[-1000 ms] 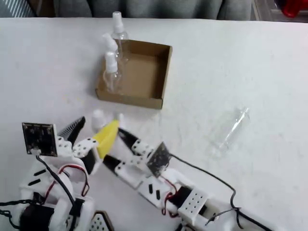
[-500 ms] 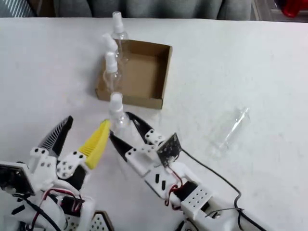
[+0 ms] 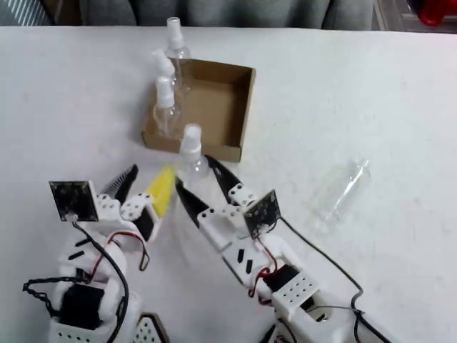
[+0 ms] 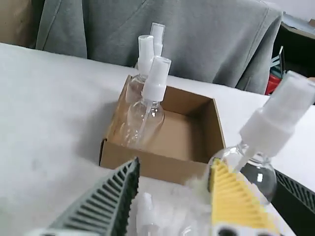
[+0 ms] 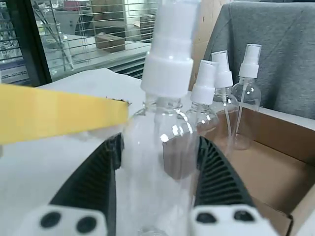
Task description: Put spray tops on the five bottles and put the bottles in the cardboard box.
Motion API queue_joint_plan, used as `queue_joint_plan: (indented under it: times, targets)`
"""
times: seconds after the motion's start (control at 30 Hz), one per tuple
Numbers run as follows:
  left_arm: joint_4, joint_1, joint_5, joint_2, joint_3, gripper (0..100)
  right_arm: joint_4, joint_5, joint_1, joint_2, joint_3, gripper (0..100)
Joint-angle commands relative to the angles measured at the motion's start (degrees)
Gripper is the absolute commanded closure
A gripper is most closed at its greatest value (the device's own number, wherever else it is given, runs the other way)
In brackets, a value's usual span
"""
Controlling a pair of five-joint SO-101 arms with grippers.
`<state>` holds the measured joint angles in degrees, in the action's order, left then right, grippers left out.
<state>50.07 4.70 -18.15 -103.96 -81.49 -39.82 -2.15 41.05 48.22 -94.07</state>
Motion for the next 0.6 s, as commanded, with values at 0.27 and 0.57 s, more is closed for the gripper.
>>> queue_joint_plan:
  times: [0.27,0.57]
  targets:
    - [-0.35,4.0,-0.44,-0.75,-0.18,98,0.13,0.09,-0.84,0.84,3.43,98.2]
    - [7.56,15.08,13.1,-0.75,-0.26,98,0.13,0.0,-2.33,1.1,3.52,98.2]
